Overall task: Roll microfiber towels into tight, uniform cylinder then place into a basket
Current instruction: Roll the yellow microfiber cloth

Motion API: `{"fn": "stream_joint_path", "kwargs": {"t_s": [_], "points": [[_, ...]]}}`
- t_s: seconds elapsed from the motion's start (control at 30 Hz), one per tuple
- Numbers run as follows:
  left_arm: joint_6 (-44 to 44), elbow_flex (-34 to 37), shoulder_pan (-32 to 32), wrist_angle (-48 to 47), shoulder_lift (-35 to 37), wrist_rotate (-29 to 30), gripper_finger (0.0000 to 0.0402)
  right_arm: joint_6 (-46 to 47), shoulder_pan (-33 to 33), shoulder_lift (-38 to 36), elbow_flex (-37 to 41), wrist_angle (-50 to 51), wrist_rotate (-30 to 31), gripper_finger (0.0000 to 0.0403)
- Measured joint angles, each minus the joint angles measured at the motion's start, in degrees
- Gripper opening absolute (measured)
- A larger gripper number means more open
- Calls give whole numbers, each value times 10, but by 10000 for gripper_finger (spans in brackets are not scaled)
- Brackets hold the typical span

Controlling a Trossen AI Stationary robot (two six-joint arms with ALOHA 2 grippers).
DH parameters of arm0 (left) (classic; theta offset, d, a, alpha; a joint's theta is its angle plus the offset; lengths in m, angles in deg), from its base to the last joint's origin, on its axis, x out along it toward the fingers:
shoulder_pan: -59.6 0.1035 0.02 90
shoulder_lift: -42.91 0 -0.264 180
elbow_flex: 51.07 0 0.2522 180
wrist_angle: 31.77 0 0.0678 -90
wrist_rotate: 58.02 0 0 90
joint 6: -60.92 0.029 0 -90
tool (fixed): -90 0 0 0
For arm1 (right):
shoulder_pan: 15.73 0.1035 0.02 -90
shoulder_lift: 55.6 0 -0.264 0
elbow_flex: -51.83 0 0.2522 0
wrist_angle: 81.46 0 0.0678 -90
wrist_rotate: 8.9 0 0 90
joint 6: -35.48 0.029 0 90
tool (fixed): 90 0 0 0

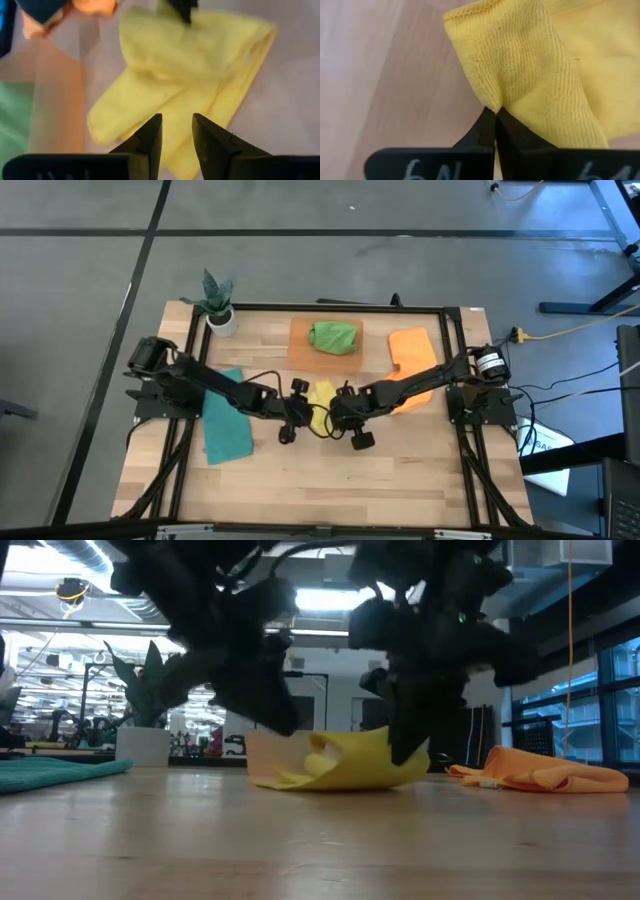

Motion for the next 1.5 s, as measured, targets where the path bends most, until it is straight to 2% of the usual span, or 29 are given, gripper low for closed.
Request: {"fn": "stream_joint_path", "kwargs": {"t_s": [0.23, 0.4, 0.53, 0.63, 1.03, 1.5], "points": [[-1, 0, 32, 0, -46, -8, 98, 9, 20, 0, -35, 38, 1, 2], [-2, -1, 46, 8, -77, -67, 98, 19, 31, 0, -57, 67, 2, 1], [-1, -3, 41, 21, -88, -70, 98, 18, 33, -1, -77, 80, -1, 1], [5, -2, 33, 32, -89, -73, 98, 17, 23, -1, -86, 88, -32, 1], [15, 0, 20, 41, -88, -79, 98, 3, -47, 9, -91, 79, -231, 1], [27, 0, 6, 45, -89, -78, 98, -15, -94, 80, -92, 46, -252, 1]]}}
